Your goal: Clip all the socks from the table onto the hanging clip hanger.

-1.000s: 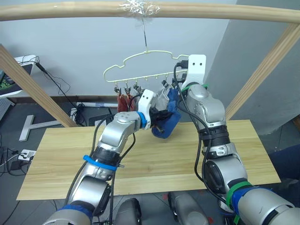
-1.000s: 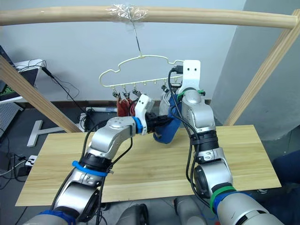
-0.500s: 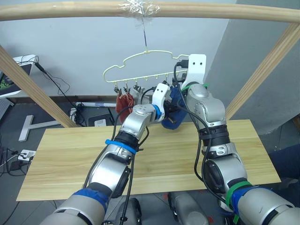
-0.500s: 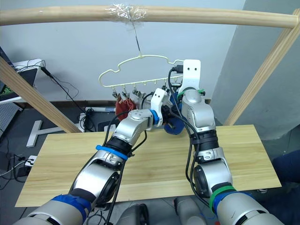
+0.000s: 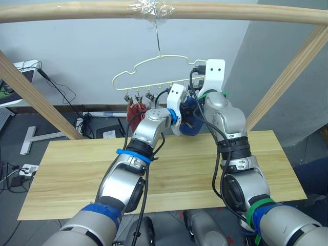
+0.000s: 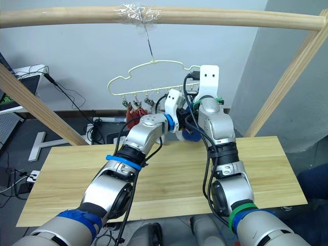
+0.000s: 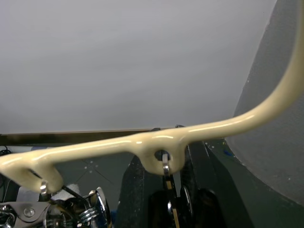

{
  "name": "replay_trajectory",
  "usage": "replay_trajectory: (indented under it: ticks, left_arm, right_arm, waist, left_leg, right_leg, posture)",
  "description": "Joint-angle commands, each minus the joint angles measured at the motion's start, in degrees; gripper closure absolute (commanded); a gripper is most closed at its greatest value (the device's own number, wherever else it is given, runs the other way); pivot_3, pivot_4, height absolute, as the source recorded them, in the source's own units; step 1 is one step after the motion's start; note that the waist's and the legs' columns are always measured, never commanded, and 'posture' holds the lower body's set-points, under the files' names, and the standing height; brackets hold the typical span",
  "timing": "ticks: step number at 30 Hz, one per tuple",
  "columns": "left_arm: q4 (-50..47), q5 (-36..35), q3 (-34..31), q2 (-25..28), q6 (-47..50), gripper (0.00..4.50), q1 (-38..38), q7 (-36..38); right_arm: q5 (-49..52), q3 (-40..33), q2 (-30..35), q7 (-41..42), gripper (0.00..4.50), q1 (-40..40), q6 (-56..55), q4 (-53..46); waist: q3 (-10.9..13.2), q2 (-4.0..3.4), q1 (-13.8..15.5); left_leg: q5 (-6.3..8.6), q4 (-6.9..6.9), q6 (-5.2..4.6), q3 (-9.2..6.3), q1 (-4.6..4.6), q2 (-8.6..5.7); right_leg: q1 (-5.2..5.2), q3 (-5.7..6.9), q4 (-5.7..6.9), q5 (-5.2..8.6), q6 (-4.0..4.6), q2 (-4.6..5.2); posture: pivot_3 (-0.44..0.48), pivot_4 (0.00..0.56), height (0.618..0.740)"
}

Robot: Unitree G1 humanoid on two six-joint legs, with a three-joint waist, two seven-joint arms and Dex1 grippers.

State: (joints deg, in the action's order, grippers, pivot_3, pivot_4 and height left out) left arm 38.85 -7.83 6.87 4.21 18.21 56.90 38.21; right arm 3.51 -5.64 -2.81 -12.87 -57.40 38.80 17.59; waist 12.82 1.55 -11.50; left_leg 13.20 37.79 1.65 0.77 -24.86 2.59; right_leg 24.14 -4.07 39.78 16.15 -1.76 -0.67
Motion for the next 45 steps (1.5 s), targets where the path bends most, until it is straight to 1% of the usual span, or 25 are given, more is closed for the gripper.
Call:
replay_trajectory:
  ticks: [1, 7, 9, 10, 13, 16, 21, 24, 29, 33, 35, 36, 39, 42, 45]
  left_arm:
    - [-3.2, -0.9, -0.9, -0.5, 0.5, 4.48, 1.5, 0.2]
    - [-3.8, -1.1, -1.4, -0.9, 1.3, 4.48, 1.7, 0.2]
    - [-4.0, -1.1, -1.4, -0.9, 1.5, 4.5, 1.6, 0.3]
    - [-4.1, -1.1, -1.4, -0.9, 1.6, 4.5, 1.6, 0.3]
    - [-4.5, -1.1, -1.4, -0.9, 1.8, 4.5, 1.3, 0.3]
    - [-4.9, -1.1, -1.4, -0.9, 2.0, 4.5, 1.1, 0.3]
    - [-5.3, -1.6, -1.9, -1.0, 3.2, 4.5, 1.0, 0.0]
    - [-5.6, -1.8, -2.0, -1.0, 4.5, 3.78, 0.9, 0.1]
    - [-8.4, -1.7, -1.5, -0.5, 6.2, 2.1, -0.6, 0.0]
    - [-14.3, -1.8, -1.1, 0.6, 8.7, 0.88, -4.1, -0.3]
    - [-17.9, -1.9, -1.1, 1.2, 10.2, 0.2, -6.2, -0.7]
    - [-20.3, -1.9, -1.0, 1.5, 10.8, 0.01, -7.7, -1.0]
    - [-29.1, -2.3, -1.2, 2.5, 12.7, 0.01, -13.1, -2.4]
    - [-36.8, -1.7, -1.1, 3.6, 13.4, 0.01, -18.7, -4.7]
    - [-44.4, -2.6, -1.7, 5.0, 17.1, 0.01, -24.2, -6.4]
  right_arm:
    - [0.1, -0.2, -0.2, -0.4, 4.46, -1.6, -0.3, -3.6]
    - [0.3, -0.4, -0.3, -0.3, 4.46, -1.3, 0.1, -3.9]
    - [0.6, -0.6, -0.4, -0.2, 3.72, -1.3, 0.5, -4.0]
    - [0.5, -0.6, -0.4, -0.3, 3.49, -1.2, 0.7, -3.9]
    - [0.3, -0.7, -0.4, -0.6, 2.27, -1.2, 0.9, -4.0]
    - [0.2, -0.5, -0.4, -0.4, 1.18, -1.2, 0.9, -4.0]
    - [0.1, -0.3, -0.3, -0.2, 1.18, -0.9, 1.2, -4.5]
    - [0.1, -0.1, -0.1, 0.2, 1.14, -0.4, 1.8, -5.4]
    - [0.3, 0.8, 0.7, 2.0, 1.14, 2.2, 5.0, -9.6]
    - [0.3, 2.9, 2.0, 4.9, 1.14, 6.4, 9.6, -16.8]
    - [0.3, 4.2, 3.1, 6.5, 1.14, 9.0, 12.1, -21.0]
    - [0.4, 4.7, 3.9, 7.4, 1.14, 10.5, 13.5, -23.2]
    - [0.8, 6.3, 7.2, 10.8, 1.14, 15.9, 17.0, -30.3]
    - [1.4, 7.3, 10.6, 14.4, 1.14, 20.1, 18.6, -34.8]
    - [2.8, 7.1, 13.8, 18.1, 1.14, 24.4, 19.1, -38.9]
  waist:
    - [0.0, 0.0, 0.0]
    - [0.0, 0.0, 0.0]
    - [0.0, 0.0, 0.0]
    - [0.0, 0.0, 0.0]
    - [0.0, 0.0, 0.0]
    - [0.0, 0.0, 0.0]
    - [0.0, 0.0, 0.0]
    - [0.0, 0.0, 0.0]
    - [0.0, 0.0, 0.0]
    - [0.0, -0.01, 0.0]
    - [0.0, -0.01, 0.0]
    - [0.0, -0.01, -0.1]
    - [0.0, 0.0, -0.1]
    - [0.0, 0.0, -0.1]
    - [0.0, 0.0, -0.2]
  left_leg:
    - [0.0, 0.0, 0.0, 0.0, 0.0, 0.0]
    - [0.0, 0.0, 0.0, 0.0, 0.0, 0.0]
    - [0.0, 0.0, 0.0, 0.0, 0.0, 0.0]
    - [0.0, 0.0, 0.0, 0.0, 0.0, 0.0]
    - [0.0, 0.0, 0.0, 0.0, 0.0, 0.0]
    - [0.0, 0.0, 0.0, 0.0, 0.0, 0.0]
    - [0.0, 0.01, 0.0, 0.0, 0.0, 0.0]
    - [0.0, 0.0, 0.0, 0.0, 0.0, 0.0]
    - [0.0, 0.0, 0.0, -0.01, 0.0, 0.0]
    - [0.0, 0.0, 0.01, -0.02, 0.0, 0.01]
    - [0.0, 0.0, 0.01, -0.03, 0.01, 0.02]
    - [0.0, 0.0, 0.01, -0.04, 0.01, 0.02]
    - [-0.01, 0.02, 0.02, -0.08, 0.0, 0.02]
    - [-0.01, 0.03, 0.03, -0.11, 0.01, 0.02]
    - [-0.01, 0.06, 0.03, -0.11, 0.03, 0.01]
  right_leg:
    - [0.0, 0.0, 0.0, 0.0, 0.0, 0.0]
    - [0.0, 0.0, 0.0, 0.0, 0.0, 0.0]
    - [0.0, 0.0, 0.0, 0.0, 0.0, 0.0]
    - [0.0, 0.0, 0.0, 0.0, 0.0, 0.0]
    - [0.0, 0.0, 0.01, 0.0, 0.0, 0.0]
    - [0.0, 0.0, 0.01, 0.0, 0.0, 0.0]
    - [0.0, 0.0, 0.01, 0.0, 0.0, 0.0]
    - [0.0, 0.0, 0.01, 0.0, 0.0, 0.0]
    - [0.0, 0.0, 0.01, 0.0, 0.0, 0.0]
    - [-0.01, -0.01, 0.01, 0.01, -0.01, 0.0]
    - [0.0, -0.02, 0.03, 0.01, -0.02, 0.0]
    - [0.0, -0.03, 0.04, 0.01, -0.02, 0.0]
    - [0.0, -0.03, 0.07, 0.02, -0.02, -0.01]
    - [-0.03, -0.06, 0.07, 0.02, -0.03, 0.0]
    - [-0.05, -0.07, 0.1, 0.02, -0.04, 0.0]
  posture:
    - [-0.255, 0.193, 0.74]
    - [-0.258, 0.195, 0.74]
    - [-0.256, 0.196, 0.74]
    - [-0.256, 0.196, 0.74]
    - [-0.255, 0.197, 0.74]
    - [-0.255, 0.198, 0.74]
    - [-0.257, 0.2, 0.74]
    - [-0.26, 0.2, 0.74]
    - [-0.263, 0.199, 0.74]
    - [-0.269, 0.198, 0.74]
    - [-0.27, 0.198, 0.74]
    - [-0.27, 0.198, 0.74]
    - [-0.277, 0.195, 0.74]
    - [-0.279, 0.191, 0.74]
    - [-0.283, 0.188, 0.74]
